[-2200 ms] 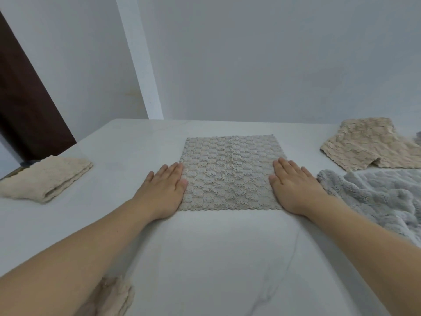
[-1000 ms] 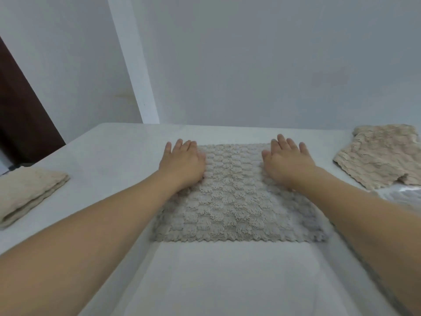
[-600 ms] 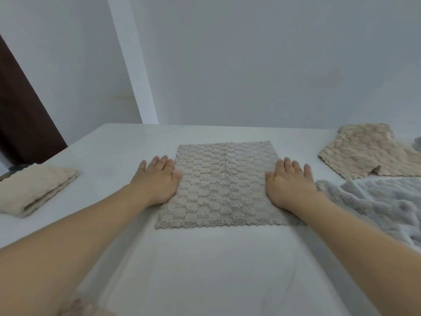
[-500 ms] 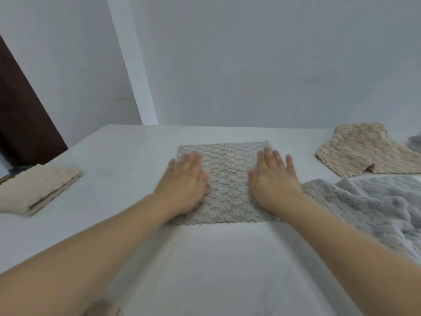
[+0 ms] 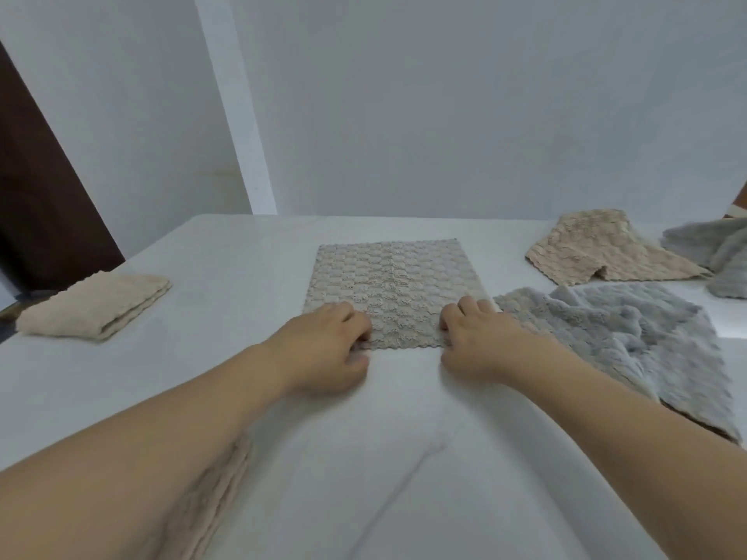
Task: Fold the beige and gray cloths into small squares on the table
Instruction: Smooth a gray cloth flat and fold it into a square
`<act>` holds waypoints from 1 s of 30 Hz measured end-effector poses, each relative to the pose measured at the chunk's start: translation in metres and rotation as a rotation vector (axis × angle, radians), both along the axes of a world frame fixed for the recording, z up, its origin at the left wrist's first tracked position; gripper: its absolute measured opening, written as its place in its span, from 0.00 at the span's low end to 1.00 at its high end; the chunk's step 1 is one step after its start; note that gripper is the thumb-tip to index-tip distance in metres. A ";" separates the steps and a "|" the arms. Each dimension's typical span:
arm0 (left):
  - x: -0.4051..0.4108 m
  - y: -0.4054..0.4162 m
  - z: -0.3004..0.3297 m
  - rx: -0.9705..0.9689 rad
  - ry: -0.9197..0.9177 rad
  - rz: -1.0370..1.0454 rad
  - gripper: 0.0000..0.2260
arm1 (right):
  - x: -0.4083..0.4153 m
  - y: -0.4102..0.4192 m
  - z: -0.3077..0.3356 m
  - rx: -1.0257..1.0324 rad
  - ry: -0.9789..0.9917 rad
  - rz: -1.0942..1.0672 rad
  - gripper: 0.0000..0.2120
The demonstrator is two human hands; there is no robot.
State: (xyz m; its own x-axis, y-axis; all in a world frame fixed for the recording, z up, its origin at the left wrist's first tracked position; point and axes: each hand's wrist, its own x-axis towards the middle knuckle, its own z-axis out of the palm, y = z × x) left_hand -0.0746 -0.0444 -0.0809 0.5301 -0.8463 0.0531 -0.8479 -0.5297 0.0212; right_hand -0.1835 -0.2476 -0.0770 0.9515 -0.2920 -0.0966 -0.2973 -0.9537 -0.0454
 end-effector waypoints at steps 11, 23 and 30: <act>-0.024 0.006 0.038 0.191 0.540 0.131 0.07 | -0.030 0.019 0.032 0.005 0.185 0.037 0.08; 0.060 -0.024 0.054 -0.182 0.328 0.369 0.08 | 0.029 -0.050 0.036 0.449 -0.407 -0.207 0.15; 0.095 -0.056 -0.004 -0.305 0.113 0.430 0.08 | 0.082 -0.067 -0.016 0.381 -0.530 -0.370 0.10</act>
